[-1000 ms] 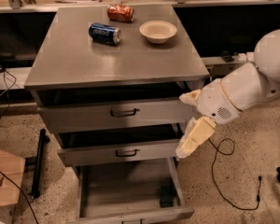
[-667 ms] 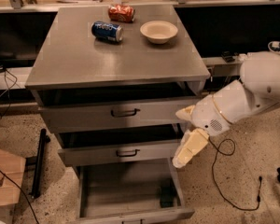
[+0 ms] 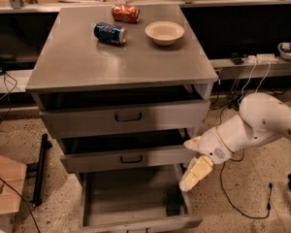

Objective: Pick sponge from bottom drawer and place on counter

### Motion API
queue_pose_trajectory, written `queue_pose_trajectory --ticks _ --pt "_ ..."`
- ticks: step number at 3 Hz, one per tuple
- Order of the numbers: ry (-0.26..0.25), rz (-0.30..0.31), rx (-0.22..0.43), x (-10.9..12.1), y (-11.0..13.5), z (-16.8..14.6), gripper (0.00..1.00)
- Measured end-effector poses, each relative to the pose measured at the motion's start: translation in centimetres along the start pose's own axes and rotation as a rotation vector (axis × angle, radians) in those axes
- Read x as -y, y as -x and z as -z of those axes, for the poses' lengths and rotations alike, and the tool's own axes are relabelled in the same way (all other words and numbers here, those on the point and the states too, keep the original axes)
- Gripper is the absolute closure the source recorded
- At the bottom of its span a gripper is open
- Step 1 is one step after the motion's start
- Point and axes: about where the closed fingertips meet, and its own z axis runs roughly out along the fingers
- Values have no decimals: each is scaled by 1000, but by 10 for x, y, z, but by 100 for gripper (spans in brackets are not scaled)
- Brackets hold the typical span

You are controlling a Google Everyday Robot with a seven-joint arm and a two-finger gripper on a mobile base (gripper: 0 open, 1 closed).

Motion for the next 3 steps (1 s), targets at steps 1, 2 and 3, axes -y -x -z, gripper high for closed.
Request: queue_pose_trajectory --ticks 1,2,3 --pt "27 -47 66 29 -49 -33 0" --pt "27 -47 64 29 -49 -35 0" --pt "35 -42 43 40 -53 -68 0"
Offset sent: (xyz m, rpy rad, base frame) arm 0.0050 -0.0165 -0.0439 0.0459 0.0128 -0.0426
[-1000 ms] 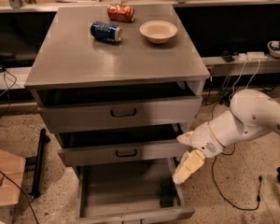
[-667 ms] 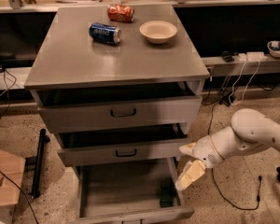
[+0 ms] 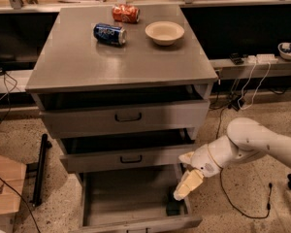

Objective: Pick sponge from bottom drawer and place on counter

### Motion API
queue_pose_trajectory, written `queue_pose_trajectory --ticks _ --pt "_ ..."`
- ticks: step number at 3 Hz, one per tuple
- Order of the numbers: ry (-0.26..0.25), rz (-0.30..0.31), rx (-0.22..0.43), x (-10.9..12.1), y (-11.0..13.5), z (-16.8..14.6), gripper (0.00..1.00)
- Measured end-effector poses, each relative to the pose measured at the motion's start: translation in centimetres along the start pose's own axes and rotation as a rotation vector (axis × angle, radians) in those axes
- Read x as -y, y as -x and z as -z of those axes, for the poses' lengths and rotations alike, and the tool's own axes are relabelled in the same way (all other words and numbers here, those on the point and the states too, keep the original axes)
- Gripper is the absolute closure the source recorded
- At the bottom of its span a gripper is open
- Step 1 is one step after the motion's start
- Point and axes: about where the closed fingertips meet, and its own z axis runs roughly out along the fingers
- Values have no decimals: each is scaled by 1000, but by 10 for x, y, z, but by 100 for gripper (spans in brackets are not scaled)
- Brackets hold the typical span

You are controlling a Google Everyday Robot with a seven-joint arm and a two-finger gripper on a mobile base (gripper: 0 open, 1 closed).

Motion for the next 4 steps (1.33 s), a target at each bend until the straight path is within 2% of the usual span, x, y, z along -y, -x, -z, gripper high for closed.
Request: queue_pose_trajectory --ticks 1,2,3,4 --pt "-2 76 -32 26 -15 -56 0" --pt "-59 114 -82 45 -33 -86 0" --pt "-106 109 -108 74 -59 -107 0" --pt "-109 106 -107 75 -61 -110 0"
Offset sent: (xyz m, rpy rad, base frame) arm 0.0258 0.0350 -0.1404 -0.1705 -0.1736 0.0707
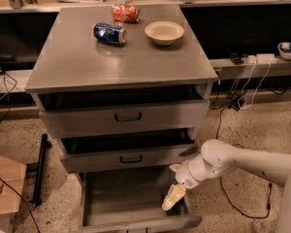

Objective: Pick sponge from bottom drawer and place on counter

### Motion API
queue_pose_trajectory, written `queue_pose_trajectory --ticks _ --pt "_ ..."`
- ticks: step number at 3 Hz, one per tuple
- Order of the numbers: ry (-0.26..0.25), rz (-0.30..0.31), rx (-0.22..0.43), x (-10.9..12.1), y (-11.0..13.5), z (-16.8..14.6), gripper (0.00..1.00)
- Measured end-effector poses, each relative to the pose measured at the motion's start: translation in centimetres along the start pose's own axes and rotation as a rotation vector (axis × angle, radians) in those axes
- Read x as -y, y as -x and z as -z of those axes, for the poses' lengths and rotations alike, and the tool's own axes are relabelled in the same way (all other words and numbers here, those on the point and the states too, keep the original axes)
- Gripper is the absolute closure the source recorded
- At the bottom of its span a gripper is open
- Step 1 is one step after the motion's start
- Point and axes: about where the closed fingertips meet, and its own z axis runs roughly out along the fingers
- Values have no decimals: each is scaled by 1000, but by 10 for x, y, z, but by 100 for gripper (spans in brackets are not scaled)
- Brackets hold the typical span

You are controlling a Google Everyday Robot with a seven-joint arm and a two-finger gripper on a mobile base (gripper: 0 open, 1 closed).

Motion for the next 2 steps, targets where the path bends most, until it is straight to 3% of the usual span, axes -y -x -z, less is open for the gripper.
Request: queue_pose_trajectory --ticks 1,2 --pt "-7 -14 -72 4 -9 -11 0" --pt "-77 -56 -171 17 -48 -37 0"
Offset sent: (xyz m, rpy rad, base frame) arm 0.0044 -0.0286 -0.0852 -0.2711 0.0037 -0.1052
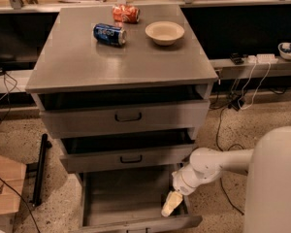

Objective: Pick sponge from bottom drawer and place on counter

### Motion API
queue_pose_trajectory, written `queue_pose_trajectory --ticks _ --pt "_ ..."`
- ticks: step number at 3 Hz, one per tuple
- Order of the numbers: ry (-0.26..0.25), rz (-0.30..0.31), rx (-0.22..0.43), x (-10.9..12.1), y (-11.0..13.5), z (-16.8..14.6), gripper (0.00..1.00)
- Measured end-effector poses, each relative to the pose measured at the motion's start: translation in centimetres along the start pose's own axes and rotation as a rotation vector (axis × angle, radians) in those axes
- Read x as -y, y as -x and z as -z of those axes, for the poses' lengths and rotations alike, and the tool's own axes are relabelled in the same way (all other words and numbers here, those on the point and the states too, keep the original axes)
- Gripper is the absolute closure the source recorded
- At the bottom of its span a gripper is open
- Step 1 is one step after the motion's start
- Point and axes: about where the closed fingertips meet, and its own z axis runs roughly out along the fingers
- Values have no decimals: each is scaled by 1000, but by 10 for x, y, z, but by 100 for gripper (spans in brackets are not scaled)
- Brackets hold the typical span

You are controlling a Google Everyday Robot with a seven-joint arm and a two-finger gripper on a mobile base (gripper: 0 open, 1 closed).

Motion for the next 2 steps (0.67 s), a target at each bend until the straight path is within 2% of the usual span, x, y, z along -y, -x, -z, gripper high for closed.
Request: queue_pose_trajectory --ticks 1,2 --pt "-66 -4 -47 14 -18 -21 0" --pt "-92 -21 -29 33 -41 -47 0"
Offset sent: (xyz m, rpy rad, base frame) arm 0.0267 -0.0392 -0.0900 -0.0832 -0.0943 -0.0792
